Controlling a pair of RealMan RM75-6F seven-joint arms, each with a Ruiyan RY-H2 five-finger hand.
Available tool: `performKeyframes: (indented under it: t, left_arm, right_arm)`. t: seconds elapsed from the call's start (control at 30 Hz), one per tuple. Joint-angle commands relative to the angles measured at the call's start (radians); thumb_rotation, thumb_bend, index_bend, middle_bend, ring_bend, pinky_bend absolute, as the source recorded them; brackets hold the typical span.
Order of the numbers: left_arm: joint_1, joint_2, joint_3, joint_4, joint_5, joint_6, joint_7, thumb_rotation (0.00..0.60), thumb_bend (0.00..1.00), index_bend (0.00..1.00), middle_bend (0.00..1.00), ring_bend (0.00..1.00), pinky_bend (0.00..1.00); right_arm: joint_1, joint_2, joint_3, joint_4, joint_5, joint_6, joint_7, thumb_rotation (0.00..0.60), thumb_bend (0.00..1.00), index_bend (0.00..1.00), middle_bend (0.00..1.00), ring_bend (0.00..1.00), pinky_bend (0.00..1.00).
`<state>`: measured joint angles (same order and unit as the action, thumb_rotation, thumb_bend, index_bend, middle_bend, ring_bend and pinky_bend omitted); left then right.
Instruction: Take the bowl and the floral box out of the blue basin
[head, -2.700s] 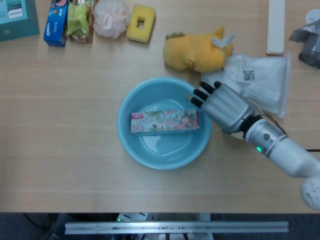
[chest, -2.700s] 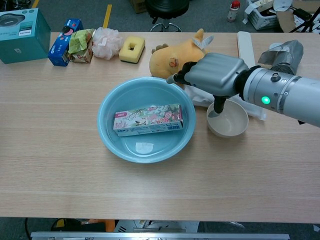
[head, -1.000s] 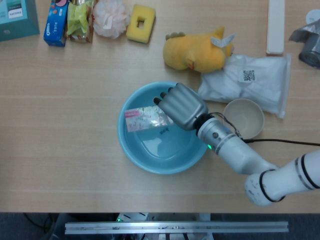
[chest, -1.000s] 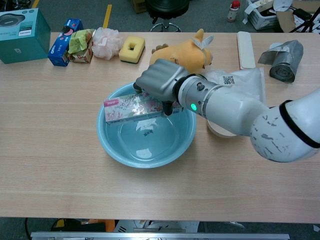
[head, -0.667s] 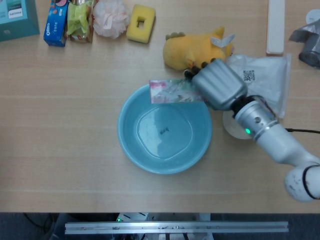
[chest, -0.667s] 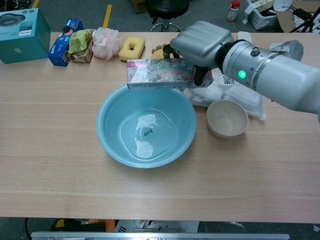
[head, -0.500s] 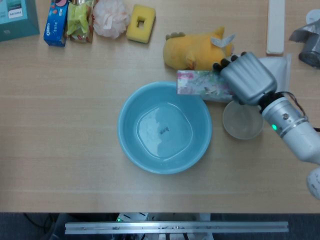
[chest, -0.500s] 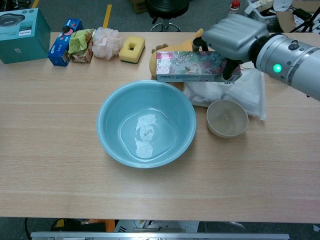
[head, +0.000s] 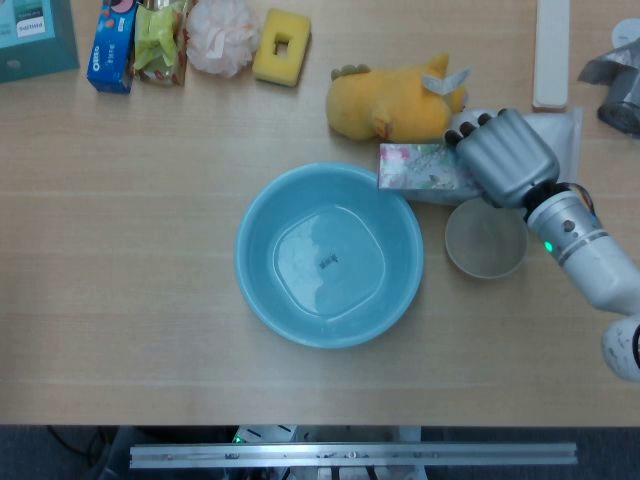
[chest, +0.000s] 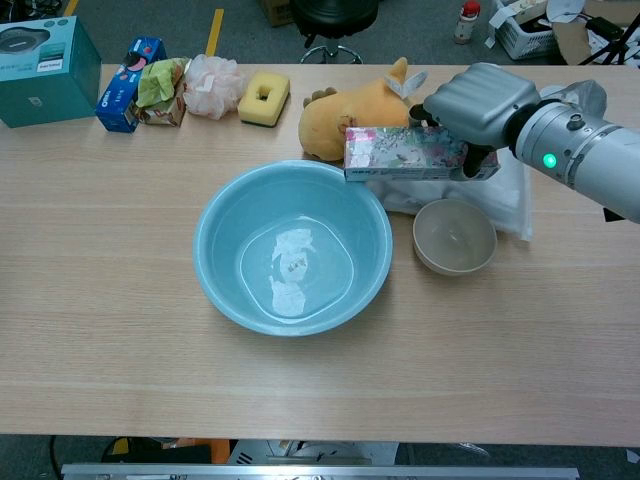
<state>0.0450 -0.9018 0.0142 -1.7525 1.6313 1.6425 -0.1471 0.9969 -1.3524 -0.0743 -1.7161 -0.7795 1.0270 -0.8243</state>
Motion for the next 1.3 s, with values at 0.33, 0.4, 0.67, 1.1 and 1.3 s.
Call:
performKeyframes:
  t: [0.33, 0.4, 0.67, 1.1, 1.3]
  left_arm:
    - [0.003, 0.004, -0.001, 0.003, -0.003, 0.008, -0.008, 0.600, 0.24, 0.36, 0.28, 0.19, 0.16]
    - [0.002, 0.004, -0.001, 0.005, -0.001, 0.008, -0.010, 0.600, 0.24, 0.36, 0.28, 0.19, 0.16]
    - [-0.007, 0.002, -0.007, 0.011, 0.002, 0.005, -0.016, 0.600, 0.24, 0.36, 0.28, 0.19, 0.16]
    - [-0.034, -0.014, -0.018, 0.016, -0.016, -0.034, 0.032, 0.600, 0.24, 0.36, 0.28, 0.19, 0.16]
    - [-0.046, -0.025, -0.014, 0.004, -0.030, -0.068, 0.064, 0.600, 0.24, 0.36, 0.28, 0.19, 0.16]
  right_arm:
    - [0.024, 0.016, 0.058, -0.076, 0.073, 0.000, -0.045, 0.600, 0.21, 0.00, 0.00, 0.01, 0.29]
    - [0.012, 0.052, 0.064, -0.110, 0.053, 0.017, -0.025, 0.600, 0.20, 0.00, 0.00, 0.00, 0.28]
    - [-0.099, 0.234, 0.044, -0.253, -0.063, 0.132, 0.070, 0.600, 0.20, 0.00, 0.04, 0.03, 0.28]
    - [-0.459, 0.428, -0.101, -0.308, -0.392, 0.481, 0.226, 0.600, 0.21, 0.12, 0.23, 0.16, 0.29]
    - [-0.610, 0.438, -0.146, -0.283, -0.525, 0.600, 0.265, 0.600, 0.21, 0.15, 0.24, 0.17, 0.29]
